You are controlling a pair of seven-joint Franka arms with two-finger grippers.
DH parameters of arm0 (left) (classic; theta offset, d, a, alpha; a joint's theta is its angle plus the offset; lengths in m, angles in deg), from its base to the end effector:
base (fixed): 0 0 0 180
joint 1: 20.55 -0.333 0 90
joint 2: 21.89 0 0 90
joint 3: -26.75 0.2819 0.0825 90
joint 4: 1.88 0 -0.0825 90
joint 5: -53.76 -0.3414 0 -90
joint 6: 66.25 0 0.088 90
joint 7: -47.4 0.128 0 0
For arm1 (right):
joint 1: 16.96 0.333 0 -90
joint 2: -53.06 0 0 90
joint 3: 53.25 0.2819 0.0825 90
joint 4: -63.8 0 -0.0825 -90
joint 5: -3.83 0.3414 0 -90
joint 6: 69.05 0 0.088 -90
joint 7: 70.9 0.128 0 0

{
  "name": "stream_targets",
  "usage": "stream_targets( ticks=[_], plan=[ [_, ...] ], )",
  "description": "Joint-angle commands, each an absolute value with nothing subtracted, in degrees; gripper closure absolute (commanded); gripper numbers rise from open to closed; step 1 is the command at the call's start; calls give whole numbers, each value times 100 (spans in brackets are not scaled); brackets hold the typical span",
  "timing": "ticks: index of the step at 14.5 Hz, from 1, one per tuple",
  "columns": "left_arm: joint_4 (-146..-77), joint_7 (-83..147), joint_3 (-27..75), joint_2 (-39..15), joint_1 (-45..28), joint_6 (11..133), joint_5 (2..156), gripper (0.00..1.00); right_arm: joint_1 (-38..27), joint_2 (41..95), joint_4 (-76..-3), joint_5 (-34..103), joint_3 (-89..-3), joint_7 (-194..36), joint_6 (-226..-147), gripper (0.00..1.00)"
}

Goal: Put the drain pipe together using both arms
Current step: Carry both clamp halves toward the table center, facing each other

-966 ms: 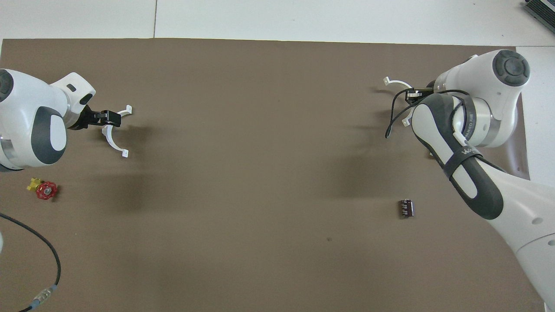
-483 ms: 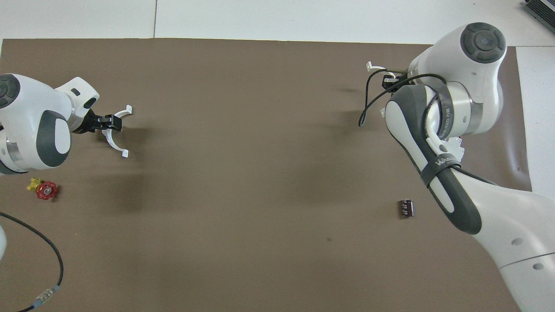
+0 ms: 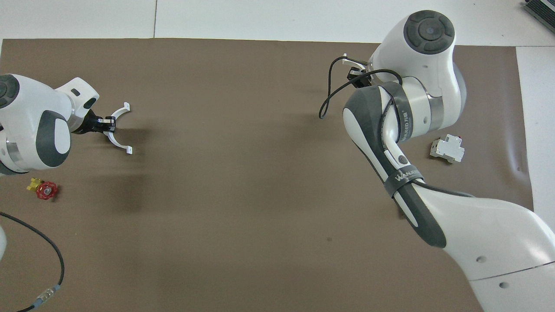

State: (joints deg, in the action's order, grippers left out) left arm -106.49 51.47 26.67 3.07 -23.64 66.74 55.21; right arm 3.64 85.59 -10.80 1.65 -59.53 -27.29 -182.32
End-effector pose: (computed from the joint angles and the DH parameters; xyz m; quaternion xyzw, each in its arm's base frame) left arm 0.6042 0.0310 0.2774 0.9995 -0.0008 0.0304 0.0079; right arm 0.6489 0.1776 0.3887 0.9691 -0.2360 0.0708 0.0142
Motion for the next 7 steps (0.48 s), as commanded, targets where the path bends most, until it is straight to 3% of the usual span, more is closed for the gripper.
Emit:
stream_targets(
  ticks=[1,7],
  plan=[
    [-10709,5118,2622,210,-2433,6542,5605,100,579,8848,-652,259,-5932,-2415,-18111,100],
    [-10594,5294,2631,52,-2424,6489,5578,100,800,8963,-634,268,-5309,-2327,-18497,100]
  ],
)
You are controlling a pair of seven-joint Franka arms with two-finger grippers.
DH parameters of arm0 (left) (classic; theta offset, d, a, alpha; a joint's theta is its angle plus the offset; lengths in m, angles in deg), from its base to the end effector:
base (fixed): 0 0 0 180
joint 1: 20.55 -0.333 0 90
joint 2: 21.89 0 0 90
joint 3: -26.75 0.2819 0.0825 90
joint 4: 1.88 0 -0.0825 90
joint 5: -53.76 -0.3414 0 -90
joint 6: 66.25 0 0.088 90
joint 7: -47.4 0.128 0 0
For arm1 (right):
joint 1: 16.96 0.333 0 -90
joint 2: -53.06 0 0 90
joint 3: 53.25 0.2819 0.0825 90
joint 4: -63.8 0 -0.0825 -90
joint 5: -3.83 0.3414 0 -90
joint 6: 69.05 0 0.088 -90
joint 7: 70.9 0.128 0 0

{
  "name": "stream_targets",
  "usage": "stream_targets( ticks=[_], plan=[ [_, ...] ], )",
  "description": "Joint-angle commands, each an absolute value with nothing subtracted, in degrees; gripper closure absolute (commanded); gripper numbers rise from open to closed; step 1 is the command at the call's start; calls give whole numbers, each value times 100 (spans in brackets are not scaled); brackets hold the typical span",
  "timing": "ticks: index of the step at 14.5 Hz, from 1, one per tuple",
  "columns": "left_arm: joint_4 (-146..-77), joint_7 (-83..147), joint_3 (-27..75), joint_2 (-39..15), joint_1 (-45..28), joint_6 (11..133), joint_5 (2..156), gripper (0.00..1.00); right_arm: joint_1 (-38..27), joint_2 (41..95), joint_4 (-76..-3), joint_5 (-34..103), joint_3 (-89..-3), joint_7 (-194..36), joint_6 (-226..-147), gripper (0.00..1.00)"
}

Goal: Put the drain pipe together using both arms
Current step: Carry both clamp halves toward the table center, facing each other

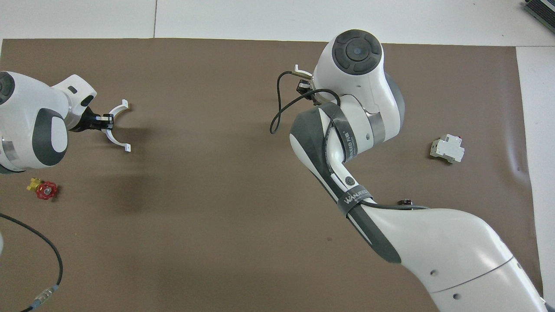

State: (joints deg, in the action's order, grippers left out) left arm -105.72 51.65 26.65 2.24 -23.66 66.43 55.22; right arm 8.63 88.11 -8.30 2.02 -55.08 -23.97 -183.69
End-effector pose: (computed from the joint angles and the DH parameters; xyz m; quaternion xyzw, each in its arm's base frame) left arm 0.6079 0.0311 0.2912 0.9991 -0.0025 0.0416 0.0074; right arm 0.6250 0.2777 0.3794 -0.9790 0.1914 -0.0671 0.0185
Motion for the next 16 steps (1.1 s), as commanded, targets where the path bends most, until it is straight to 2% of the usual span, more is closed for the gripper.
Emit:
stream_targets(
  ticks=[1,8,16],
  plan=[
    [-10603,5337,2640,0,-2424,6480,5578,100,852,9032,-634,286,-5203,-2257,-18550,100],
    [-10638,5399,2640,-211,-2477,6392,5569,100,1380,9480,-625,277,-5202,-1212,-19165,100],
    [-10665,5373,2631,-378,-2302,6067,5569,100,1670,9806,-581,207,-5202,-912,-19210,100]
  ],
)
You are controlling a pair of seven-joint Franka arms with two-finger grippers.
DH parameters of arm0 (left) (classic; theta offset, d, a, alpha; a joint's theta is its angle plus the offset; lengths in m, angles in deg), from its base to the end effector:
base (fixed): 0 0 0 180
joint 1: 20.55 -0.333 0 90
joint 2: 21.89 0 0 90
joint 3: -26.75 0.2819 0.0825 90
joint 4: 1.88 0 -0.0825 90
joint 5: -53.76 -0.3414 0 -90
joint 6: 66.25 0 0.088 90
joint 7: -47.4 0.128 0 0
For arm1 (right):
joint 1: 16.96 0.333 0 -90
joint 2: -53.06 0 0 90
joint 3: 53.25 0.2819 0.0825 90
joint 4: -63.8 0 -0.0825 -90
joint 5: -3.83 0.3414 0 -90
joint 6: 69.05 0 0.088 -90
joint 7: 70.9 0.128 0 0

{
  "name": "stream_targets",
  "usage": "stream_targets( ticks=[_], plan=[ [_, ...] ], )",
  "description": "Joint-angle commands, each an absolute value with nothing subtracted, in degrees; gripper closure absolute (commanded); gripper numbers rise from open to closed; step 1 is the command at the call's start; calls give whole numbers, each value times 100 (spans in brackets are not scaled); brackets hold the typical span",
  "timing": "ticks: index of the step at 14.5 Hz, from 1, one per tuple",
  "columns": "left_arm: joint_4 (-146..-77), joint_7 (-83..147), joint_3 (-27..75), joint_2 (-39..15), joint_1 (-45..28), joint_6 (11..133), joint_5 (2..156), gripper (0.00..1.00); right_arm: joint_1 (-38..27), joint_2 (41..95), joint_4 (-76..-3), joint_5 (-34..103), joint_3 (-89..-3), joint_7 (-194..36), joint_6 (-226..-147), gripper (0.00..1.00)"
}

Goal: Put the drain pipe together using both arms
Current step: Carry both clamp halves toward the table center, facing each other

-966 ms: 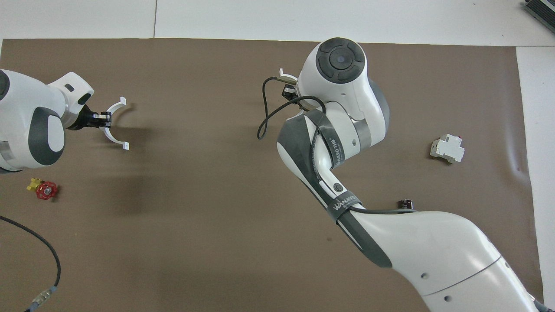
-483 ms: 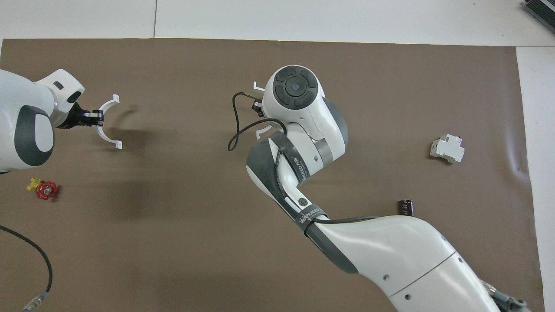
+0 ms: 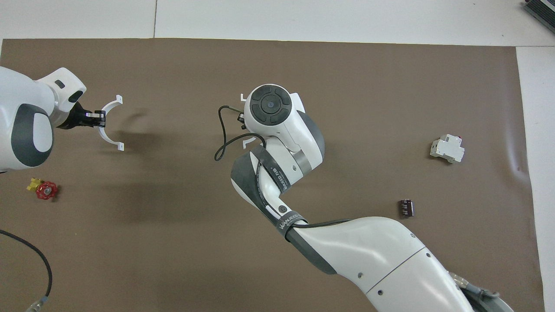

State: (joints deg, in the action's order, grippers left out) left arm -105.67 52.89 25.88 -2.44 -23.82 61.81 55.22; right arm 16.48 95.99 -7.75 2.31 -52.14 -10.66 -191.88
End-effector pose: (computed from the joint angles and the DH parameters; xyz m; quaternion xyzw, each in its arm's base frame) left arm 0.6004 0.0245 0.3331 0.9989 -0.0190 0.0428 0.0099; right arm 0.5817 0.3947 0.3030 -0.9731 0.2185 -0.0532 0.0501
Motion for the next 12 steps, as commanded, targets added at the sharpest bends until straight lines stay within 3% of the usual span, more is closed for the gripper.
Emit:
stream_targets(
  ticks=[1,9,12],
  plan=[
    [-10665,5382,2640,-387,-2293,6067,5569,100,1670,9833,-581,207,-5202,-912,-19210,100],
    [-10630,5303,2640,-370,-2082,6146,5569,100,1662,9877,-634,145,-5220,-745,-19140,100],
    [-10603,5303,2631,-326,-1871,6155,5569,100,1644,9877,-634,154,-5220,-640,-19192,64]
  ],
)
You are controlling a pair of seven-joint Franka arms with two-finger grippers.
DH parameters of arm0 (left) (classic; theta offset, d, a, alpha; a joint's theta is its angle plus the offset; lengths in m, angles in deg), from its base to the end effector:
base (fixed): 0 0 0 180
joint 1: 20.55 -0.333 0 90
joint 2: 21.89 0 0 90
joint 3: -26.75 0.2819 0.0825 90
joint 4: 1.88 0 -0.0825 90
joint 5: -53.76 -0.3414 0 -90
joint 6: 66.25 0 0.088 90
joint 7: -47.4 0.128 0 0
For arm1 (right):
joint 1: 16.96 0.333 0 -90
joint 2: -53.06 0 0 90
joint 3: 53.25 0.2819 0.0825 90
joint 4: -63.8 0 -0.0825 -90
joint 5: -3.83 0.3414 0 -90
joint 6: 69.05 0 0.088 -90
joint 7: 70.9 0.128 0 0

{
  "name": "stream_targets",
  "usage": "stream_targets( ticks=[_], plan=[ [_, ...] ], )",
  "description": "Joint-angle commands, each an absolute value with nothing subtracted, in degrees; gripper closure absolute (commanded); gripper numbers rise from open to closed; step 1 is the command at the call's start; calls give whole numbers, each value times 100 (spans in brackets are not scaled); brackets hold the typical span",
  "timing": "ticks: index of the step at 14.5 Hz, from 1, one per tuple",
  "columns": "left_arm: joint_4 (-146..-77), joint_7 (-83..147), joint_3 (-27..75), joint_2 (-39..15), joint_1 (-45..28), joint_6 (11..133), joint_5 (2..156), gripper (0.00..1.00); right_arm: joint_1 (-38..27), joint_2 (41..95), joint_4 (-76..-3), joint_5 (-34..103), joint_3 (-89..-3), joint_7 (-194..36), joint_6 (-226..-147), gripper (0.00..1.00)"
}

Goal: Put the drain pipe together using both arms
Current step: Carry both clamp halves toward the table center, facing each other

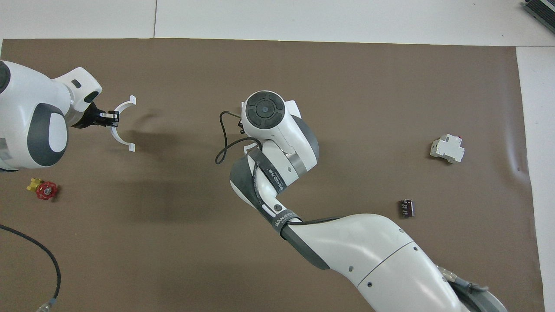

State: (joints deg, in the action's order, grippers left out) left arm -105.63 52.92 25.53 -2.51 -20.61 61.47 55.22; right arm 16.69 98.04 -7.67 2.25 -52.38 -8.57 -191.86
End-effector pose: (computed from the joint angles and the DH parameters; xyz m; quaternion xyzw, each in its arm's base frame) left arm 0.6002 -0.0126 0.3336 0.9978 -0.0501 0.0406 0.0124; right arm 0.5805 0.3942 0.2785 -0.9702 0.2358 -0.0419 0.0371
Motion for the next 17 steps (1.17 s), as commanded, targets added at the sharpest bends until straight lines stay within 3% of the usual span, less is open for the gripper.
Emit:
stream_targets(
  ticks=[1,3,4,9,12,17],
  plan=[
    [-10603,5277,2631,-317,-1766,6163,5569,100,1644,9877,-634,154,-5220,-639,-19210,49],
    [-10594,5032,2640,-282,-1529,6172,5569,100,1635,9877,-634,145,-5220,-639,-19210,34],
    [-10542,4952,2640,-230,-1415,6198,5578,100,1635,9877,-634,145,-5228,-639,-19210,21],
    [-9990,4231,2649,244,-738,6348,5569,100,1487,9763,-537,128,-5264,-753,-18983,20],
    [-9751,4134,2649,535,-492,6365,5561,100,1205,9701,32,128,-5255,-1367,-18176,20],
    [-9443,3940,2666,790,-297,6383,5429,100,363,8956,78,189,-5211,-2745,-17480,20]
  ],
)
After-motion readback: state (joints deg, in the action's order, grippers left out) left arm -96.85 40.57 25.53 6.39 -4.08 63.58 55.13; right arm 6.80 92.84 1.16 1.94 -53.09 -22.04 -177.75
